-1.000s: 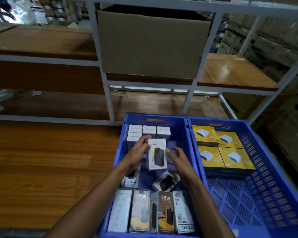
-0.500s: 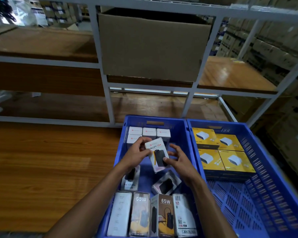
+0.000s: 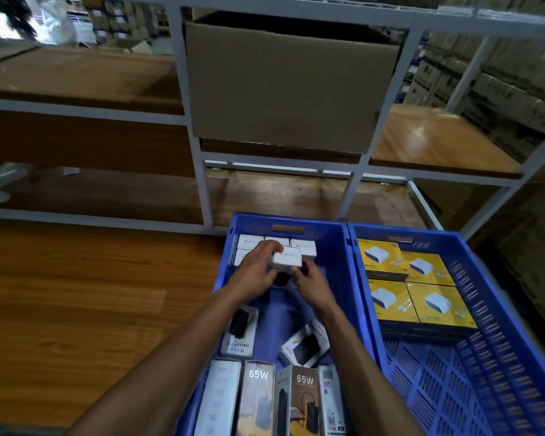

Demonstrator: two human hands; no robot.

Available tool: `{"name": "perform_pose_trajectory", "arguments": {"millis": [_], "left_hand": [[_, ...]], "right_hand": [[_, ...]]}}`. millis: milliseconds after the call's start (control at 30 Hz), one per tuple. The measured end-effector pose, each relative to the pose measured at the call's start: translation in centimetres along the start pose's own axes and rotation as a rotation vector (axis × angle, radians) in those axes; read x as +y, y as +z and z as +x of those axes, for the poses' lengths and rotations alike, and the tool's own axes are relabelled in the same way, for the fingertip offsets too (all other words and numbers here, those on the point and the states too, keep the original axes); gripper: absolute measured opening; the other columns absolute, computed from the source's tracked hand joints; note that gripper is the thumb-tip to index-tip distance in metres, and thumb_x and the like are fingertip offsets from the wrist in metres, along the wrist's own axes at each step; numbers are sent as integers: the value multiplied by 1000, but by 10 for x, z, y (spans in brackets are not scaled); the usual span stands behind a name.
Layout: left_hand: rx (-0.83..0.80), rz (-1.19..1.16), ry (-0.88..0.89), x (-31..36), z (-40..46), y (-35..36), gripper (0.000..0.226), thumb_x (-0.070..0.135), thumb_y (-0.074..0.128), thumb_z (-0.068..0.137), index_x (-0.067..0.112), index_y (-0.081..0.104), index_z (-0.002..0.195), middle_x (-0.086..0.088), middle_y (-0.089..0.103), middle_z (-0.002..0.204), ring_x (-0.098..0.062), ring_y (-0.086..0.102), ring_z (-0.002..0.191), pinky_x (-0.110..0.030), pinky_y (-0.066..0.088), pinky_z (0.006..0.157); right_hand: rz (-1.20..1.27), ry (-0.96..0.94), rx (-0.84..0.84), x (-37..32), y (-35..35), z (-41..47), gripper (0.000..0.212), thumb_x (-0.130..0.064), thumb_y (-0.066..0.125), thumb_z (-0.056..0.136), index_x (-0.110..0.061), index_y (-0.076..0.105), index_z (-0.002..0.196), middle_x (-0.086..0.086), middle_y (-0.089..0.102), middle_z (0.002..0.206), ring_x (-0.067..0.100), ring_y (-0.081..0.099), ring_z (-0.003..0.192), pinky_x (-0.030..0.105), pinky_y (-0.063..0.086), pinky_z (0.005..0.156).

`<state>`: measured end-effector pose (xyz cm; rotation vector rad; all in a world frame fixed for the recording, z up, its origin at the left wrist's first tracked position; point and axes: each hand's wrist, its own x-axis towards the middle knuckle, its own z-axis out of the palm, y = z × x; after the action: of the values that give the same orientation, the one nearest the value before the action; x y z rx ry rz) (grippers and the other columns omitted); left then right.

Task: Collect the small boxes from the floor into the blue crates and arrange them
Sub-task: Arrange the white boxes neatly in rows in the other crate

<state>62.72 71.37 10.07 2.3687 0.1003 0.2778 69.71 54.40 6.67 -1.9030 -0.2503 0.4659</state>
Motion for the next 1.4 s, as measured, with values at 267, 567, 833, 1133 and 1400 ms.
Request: {"name": "perform_pose_trajectory", "arguments": {"millis": [267,567,833,1133,1400], "left_hand": [[28,350,-36,-15,16,13,51,16,73,80,25,53,126,0,56,127,-24,48,123,-39,40,101],[-25,628,-83,-23,16,25,52,13,77,74,22,56,121,-4,56,129,-31,45,130,-44,38,109],[-42,620,-105,-20,15,23,52,16,73,78,20,57,126,-7,50,136,-31,39,134,-42,34,112],[-2,230,-287,-14,-6,6,16,8,55,89,11,63,103,-13,65,109,-34,62,100,-44,53,84],[-619,662,-445,-10,-54,34,71,37,73,92,10,41,149,-26,39,150,-47,42,137,-50,44,111]], "right_hand": [[-125,21,12,13,19,26,44,-43,42,99,-30,61,136,5,71,127,25,64,105,51,52,101],[-247,99,27,2,22,20,37,-38,47,109,-9,61,128,15,71,118,34,64,110,30,41,80],[-329,62,28,1,17,18,40,-42,51,108,-8,61,128,15,72,121,35,64,115,27,38,78],[-598,159,-218,11,25,-15,24,-28,67,91,-10,69,75,9,74,85,26,72,97,29,46,69],[-697,149,-384,6,41,-39,18,-6,60,87,-1,77,89,19,76,101,30,71,100,33,54,82]]}}
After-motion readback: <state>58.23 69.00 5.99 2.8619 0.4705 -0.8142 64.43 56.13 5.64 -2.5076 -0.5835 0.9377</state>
